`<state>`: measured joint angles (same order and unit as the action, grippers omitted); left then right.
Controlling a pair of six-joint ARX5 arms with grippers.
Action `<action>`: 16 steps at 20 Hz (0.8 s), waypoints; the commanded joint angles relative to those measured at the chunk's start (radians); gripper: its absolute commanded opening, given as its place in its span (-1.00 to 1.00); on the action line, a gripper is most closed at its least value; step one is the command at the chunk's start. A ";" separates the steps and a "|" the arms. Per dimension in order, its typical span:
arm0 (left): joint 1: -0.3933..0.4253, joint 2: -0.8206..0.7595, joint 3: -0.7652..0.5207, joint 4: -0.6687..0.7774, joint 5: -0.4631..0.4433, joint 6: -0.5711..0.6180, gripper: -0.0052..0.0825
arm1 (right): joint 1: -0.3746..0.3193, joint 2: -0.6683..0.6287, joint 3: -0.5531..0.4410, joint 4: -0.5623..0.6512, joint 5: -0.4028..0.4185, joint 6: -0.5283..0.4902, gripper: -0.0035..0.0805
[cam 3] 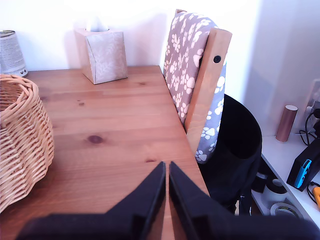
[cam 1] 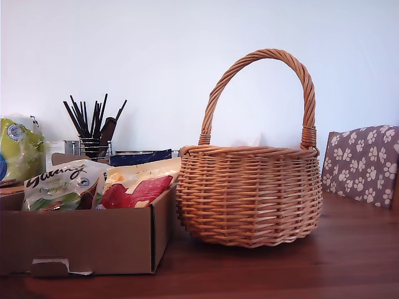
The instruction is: Move the bags of Easter eggs from the cardboard box on the left into the woven basket on the right side.
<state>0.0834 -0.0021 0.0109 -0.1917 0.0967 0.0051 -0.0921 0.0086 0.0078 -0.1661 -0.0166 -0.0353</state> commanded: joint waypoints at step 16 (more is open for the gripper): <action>-0.013 0.005 0.136 0.062 0.233 -0.174 -0.94 | 0.034 0.014 0.262 -0.048 -0.103 0.220 -0.95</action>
<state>0.0780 -0.0013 0.1440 -0.1368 0.3096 -0.1612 -0.0574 0.0109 0.2672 -0.1955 -0.1017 0.1703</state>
